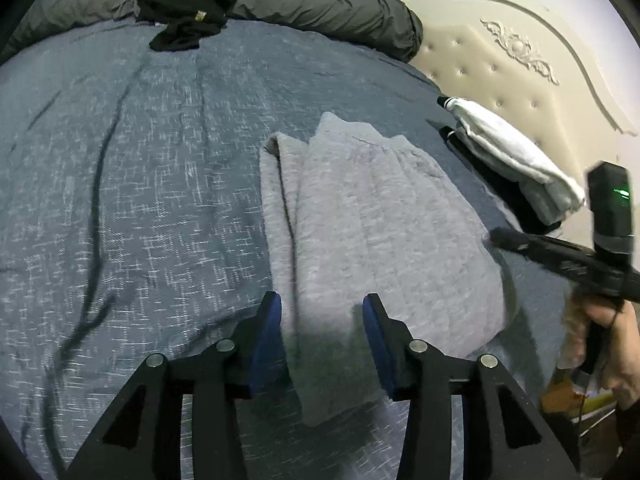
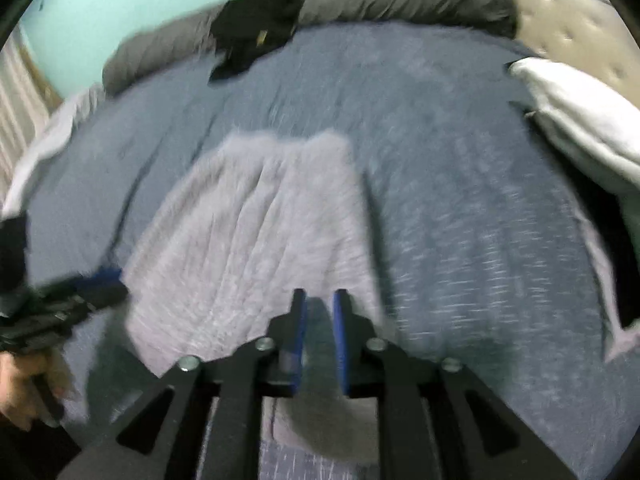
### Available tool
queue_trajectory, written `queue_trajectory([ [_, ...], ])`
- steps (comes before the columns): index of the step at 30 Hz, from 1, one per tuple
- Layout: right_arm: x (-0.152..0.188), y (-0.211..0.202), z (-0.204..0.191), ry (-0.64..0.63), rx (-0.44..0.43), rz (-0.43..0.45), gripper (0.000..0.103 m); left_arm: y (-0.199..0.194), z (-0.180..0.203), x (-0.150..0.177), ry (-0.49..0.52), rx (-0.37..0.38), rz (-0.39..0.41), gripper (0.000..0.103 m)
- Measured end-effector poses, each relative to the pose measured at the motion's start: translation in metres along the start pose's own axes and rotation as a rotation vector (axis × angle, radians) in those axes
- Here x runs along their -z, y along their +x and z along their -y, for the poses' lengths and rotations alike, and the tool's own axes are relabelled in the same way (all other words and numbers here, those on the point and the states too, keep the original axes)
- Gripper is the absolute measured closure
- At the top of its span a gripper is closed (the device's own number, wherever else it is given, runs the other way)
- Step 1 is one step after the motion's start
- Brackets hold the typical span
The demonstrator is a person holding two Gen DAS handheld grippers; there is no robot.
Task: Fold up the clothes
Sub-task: 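Grasp the grey folded stack with the left gripper while the right gripper grasps its other end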
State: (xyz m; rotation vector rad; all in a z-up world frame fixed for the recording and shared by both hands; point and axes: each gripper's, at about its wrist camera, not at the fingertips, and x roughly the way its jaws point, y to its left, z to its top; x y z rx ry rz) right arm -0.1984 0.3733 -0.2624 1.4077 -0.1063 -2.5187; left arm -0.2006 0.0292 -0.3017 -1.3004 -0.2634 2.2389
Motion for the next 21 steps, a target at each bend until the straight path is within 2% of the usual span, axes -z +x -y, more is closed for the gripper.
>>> queue_trajectory([
  [2, 0.005, -0.013, 0.013, 0.062, -0.037, 0.005, 0.046, 0.003, 0.000, -0.001, -0.013, 0.003, -0.011, 0.043],
  [3, 0.007, -0.014, 0.019, 0.088, -0.056, -0.011, 0.042, 0.007, 0.000, 0.000, -0.022, 0.013, -0.026, 0.036],
  [8, 0.030, -0.003, 0.033, 0.158, -0.083, -0.125, 0.035, 0.022, -0.001, 0.003, -0.047, 0.036, -0.077, 0.035],
  [12, 0.034, 0.011, 0.035, 0.183, -0.126, -0.165, 0.031, 0.031, -0.004, 0.004, -0.066, 0.032, -0.101, 0.032],
  [14, 0.034, 0.017, 0.033, 0.178, -0.124, -0.174, 0.023, 0.035, -0.005, 0.003, -0.071, 0.028, -0.110, 0.031],
  [16, 0.033, 0.027, 0.029, 0.166, -0.129, -0.201, 0.019, 0.040, -0.005, 0.002, -0.068, 0.023, -0.116, 0.031],
  [21, 0.031, 0.044, 0.022, 0.120, -0.165, -0.236, 0.017, 0.052, -0.005, 0.000, -0.073, 0.034, -0.133, 0.031],
])
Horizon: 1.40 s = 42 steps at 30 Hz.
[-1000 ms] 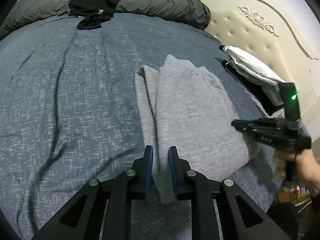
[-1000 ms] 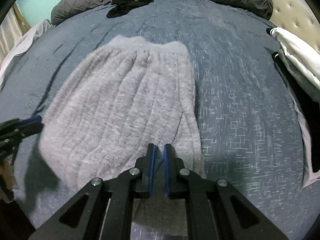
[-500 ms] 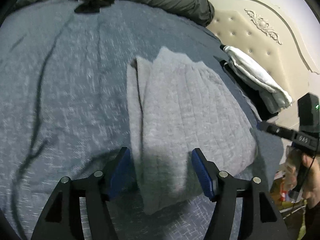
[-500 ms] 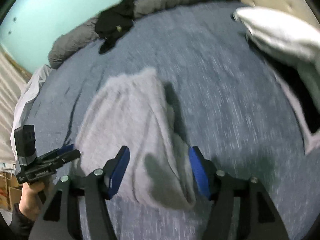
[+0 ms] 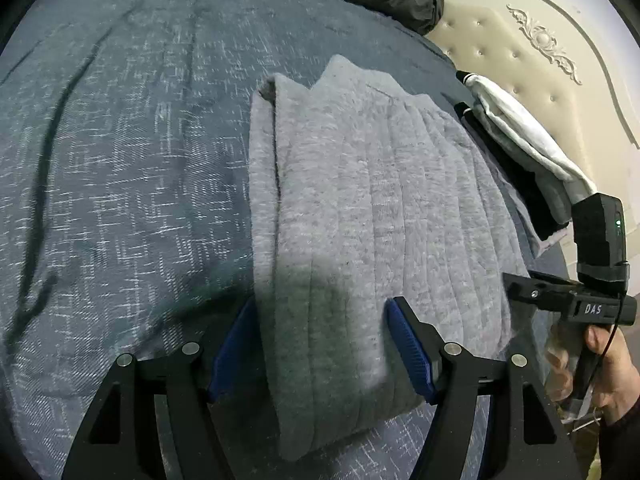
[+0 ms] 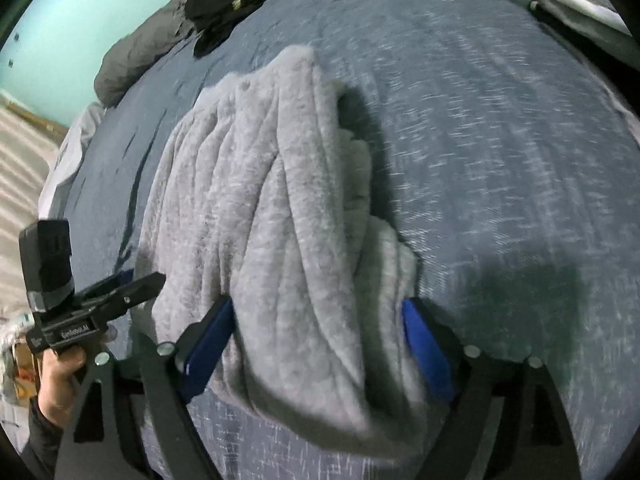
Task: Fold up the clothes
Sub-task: 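Grasp the grey folded stack with the left gripper while the right gripper grasps its other end, then lift the grey stack with both grippers and carry it toward the headboard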
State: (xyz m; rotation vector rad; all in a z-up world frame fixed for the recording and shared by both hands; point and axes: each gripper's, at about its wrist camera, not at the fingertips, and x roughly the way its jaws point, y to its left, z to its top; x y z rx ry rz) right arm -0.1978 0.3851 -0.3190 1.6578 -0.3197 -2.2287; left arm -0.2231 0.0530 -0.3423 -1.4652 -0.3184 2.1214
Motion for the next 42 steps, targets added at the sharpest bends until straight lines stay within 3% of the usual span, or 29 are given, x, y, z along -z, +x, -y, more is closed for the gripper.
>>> queue_trajectory([
  [6, 0.006, 0.003, 0.003, -0.017, -0.031, 0.008, 0.015, 0.012, -0.004, -0.004, -0.018, 0.045, -0.008, 0.031],
  [10, 0.013, -0.001, 0.000, -0.058, -0.052, 0.017, 0.028, 0.018, -0.002, -0.004, -0.006, 0.065, -0.013, 0.038],
  [12, 0.013, -0.003, -0.005, -0.086, -0.043, 0.022, 0.036, 0.018, 0.001, -0.005, 0.003, 0.082, -0.011, 0.050],
  [14, 0.005, 0.003, -0.012, -0.116, -0.035, 0.027, 0.049, 0.017, 0.005, -0.005, 0.022, 0.074, -0.006, 0.053],
  [18, 0.001, 0.006, -0.014, -0.147, -0.023, 0.021, 0.050, 0.018, 0.009, -0.007, 0.043, 0.060, -0.004, 0.054],
  [22, -0.005, 0.015, -0.009, -0.114, -0.026, 0.029, 0.029, 0.022, 0.007, -0.008, 0.032, 0.056, -0.011, 0.045],
  [24, -0.006, 0.020, -0.006, -0.096, -0.033, 0.033, 0.025, 0.023, 0.005, -0.010, 0.023, 0.060, -0.012, 0.042],
  [27, -0.008, 0.024, -0.005, -0.091, -0.042, 0.031, 0.024, 0.029, 0.006, -0.013, 0.025, 0.064, -0.010, 0.040],
  [29, -0.008, 0.023, -0.003, -0.094, -0.056, 0.033, 0.033, 0.033, 0.008, -0.016, 0.028, 0.065, -0.006, 0.041],
  [32, -0.006, 0.017, -0.003, -0.106, -0.065, 0.046, 0.046, 0.035, 0.018, -0.019, 0.055, 0.055, 0.006, 0.049],
  [35, -0.006, 0.012, -0.011, -0.142, -0.053, 0.064, 0.052, 0.032, 0.026, -0.021, 0.083, 0.038, 0.025, 0.061],
  [42, -0.002, -0.021, -0.027, -0.211, -0.072, 0.107, 0.058, 0.008, 0.041, -0.022, 0.131, 0.006, 0.083, 0.074],
])
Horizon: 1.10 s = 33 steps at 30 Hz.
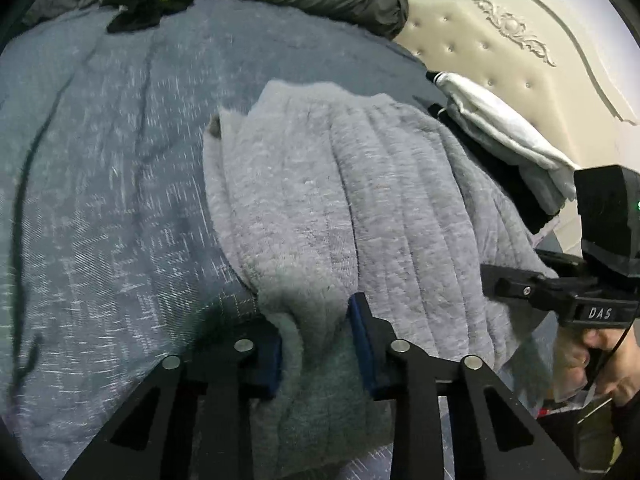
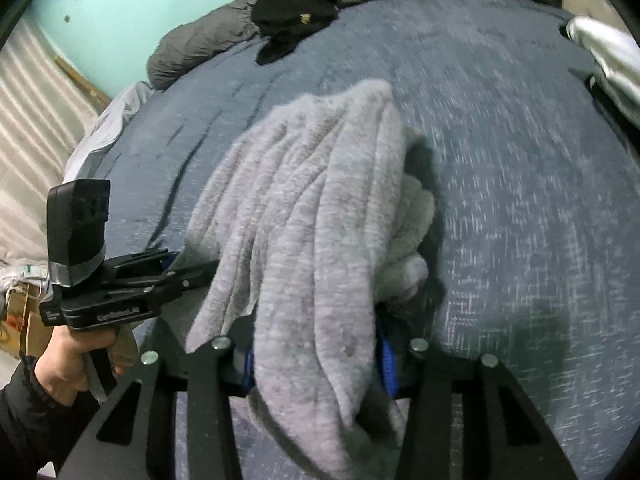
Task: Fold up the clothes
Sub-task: 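Lift the grey stack with both grippers and carry it toward the headboard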
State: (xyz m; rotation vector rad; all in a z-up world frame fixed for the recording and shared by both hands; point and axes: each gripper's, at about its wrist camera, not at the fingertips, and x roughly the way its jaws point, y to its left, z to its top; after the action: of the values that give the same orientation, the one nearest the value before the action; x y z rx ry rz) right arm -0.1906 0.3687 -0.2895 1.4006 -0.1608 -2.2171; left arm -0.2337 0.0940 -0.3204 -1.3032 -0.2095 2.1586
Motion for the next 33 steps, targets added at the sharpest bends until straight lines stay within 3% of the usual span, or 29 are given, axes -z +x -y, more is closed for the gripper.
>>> queue_trajectory([
  [12, -0.016, -0.030, -0.028, -0.058, -0.041, 0.045, 0.061, -0.037, 0.031, -0.015, 0.045, -0.013, 0.032, 0.078],
  [21, -0.012, -0.075, -0.008, -0.044, -0.052, 0.076, 0.061, -0.051, 0.072, -0.025, 0.111, -0.019, 0.026, 0.080],
  [25, -0.002, -0.078, 0.006, -0.029, -0.036, 0.050, 0.061, -0.044, 0.076, -0.012, 0.100, -0.008, -0.005, 0.080],
  [32, 0.035, -0.044, 0.036, 0.045, -0.031, -0.057, 0.059, -0.005, 0.048, 0.031, -0.018, -0.008, -0.115, 0.079],
  [33, 0.039, -0.039, 0.038, 0.049, -0.024, -0.073, 0.057, -0.002, 0.043, 0.035, -0.032, -0.012, -0.124, 0.075],
])
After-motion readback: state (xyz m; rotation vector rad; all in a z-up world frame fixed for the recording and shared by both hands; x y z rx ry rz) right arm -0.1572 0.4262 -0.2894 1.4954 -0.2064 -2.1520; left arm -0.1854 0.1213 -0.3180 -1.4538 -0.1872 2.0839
